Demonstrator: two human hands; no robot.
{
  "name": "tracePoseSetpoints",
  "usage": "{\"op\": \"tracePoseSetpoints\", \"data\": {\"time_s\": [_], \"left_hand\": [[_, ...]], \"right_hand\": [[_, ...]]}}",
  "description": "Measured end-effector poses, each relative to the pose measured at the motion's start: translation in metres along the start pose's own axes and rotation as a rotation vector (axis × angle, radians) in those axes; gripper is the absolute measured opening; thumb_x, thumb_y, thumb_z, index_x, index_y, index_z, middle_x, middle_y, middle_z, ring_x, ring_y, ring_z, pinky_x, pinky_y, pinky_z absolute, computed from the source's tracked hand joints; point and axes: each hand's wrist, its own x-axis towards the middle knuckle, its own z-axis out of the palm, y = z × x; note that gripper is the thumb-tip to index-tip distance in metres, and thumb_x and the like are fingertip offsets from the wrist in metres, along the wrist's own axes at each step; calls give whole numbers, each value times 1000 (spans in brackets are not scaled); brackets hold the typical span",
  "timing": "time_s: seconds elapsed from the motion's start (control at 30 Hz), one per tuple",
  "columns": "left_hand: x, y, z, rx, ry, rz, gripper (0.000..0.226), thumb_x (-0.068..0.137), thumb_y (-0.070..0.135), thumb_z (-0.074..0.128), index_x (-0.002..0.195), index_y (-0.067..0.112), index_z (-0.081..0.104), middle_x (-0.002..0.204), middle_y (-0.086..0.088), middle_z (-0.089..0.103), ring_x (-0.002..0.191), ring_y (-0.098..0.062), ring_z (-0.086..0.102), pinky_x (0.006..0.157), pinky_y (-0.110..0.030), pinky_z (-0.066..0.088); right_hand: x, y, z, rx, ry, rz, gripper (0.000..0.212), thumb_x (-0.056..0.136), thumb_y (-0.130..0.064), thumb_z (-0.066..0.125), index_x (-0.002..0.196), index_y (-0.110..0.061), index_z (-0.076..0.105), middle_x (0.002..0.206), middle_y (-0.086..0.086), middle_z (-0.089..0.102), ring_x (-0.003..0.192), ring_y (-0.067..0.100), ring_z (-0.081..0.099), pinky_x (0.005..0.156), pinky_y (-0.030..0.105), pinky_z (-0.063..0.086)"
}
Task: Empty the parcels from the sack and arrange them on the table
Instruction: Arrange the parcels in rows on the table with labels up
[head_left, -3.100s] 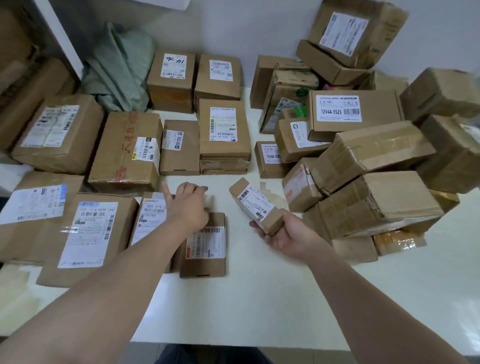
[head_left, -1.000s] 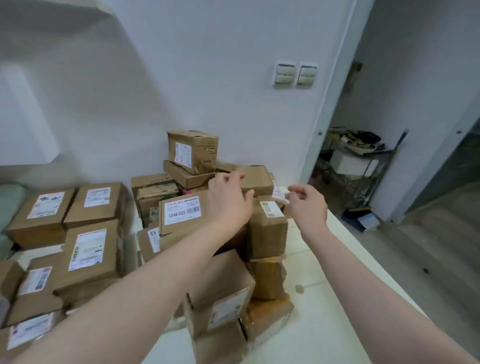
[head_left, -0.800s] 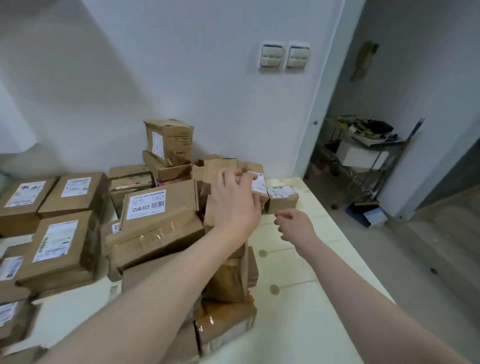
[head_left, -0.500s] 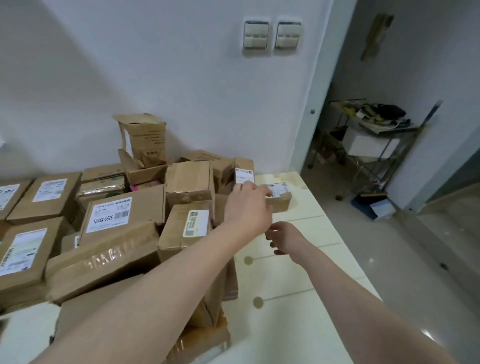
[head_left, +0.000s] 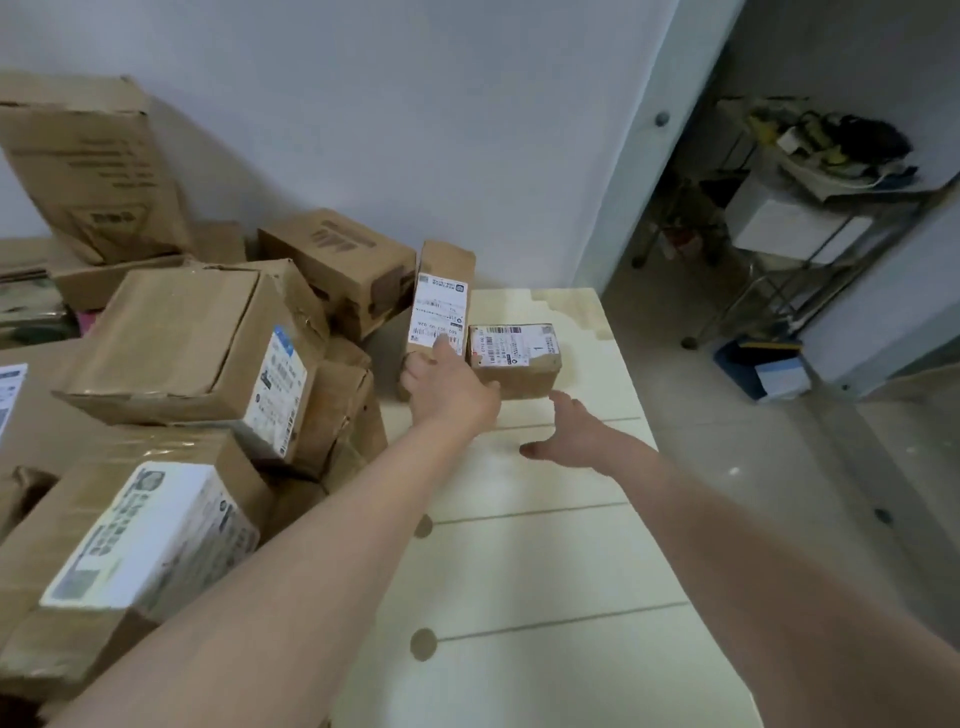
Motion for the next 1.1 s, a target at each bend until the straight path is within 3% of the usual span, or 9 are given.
{"op": "tracePoseSetpoints", "data": {"time_s": [0.17,0.27,0.37,0.43,0.57,0.7,0.87,1.0,1.1], "left_hand": [[47,0,20,-24,129,-56,96,81,38,73,152,18,10,145,-15,19,136,-31,17,111,-35,26],[69,-4,31,3,186,-49,105,77,39,77,153,20,7,151,-16,4,141,-32,4,113,-37,25],[87,-5,38,125,186,-73,108,76,44,77,153,23,4,148,-19,10,135,-36,16,106,-40,31],[93,1,46,183,195,-110,104,77,41,75,153,25,6,137,-20,24,120,-36,30,92,-36,37],[94,33,79,193,217,-73,103,68,41,75,150,31,13,125,-14,32,113,-33,35,77,-33,39],[91,67,122,177,154,83,101,69,52,73,149,34,14,121,-9,30,109,-29,34,67,-34,42],[101,76,134,164,124,148,106,72,64,70,152,34,8,129,-9,30,111,-29,40,76,-37,45],[107,68,127,109,27,221,107,74,61,71,153,37,2,140,-7,29,121,-28,41,87,-38,43],[107,59,121,18,37,259,105,78,61,67,154,34,0,146,-9,26,129,-29,33,98,-40,40]], "right_hand": [[79,-22,-29,-135,265,-166,103,78,-34,72,154,-24,4,160,3,2,145,35,8,109,46,28],[110,-31,-42,-234,148,-221,104,82,-22,70,154,-31,-4,161,-6,-11,147,36,-4,113,53,26],[123,-23,-42,-265,71,-300,102,79,-25,71,154,-22,2,155,2,6,136,37,31,105,44,37],[122,-12,-40,-192,165,-228,94,77,-34,72,149,-17,15,141,9,21,116,35,48,93,42,46],[124,9,-52,153,557,75,92,76,-45,73,142,-6,22,130,16,27,96,41,59,82,40,49],[143,23,-72,332,494,157,94,81,-45,70,149,-13,13,134,17,23,96,38,56,87,38,48],[162,19,-79,538,484,156,85,87,-46,64,151,-15,17,137,19,28,107,36,55,91,39,49],[171,17,-85,533,435,95,82,91,-34,63,153,-21,12,145,17,25,107,31,49,85,32,38],[169,18,-90,558,408,118,82,92,-32,63,154,-26,9,148,17,22,114,35,51,94,40,46]]}}
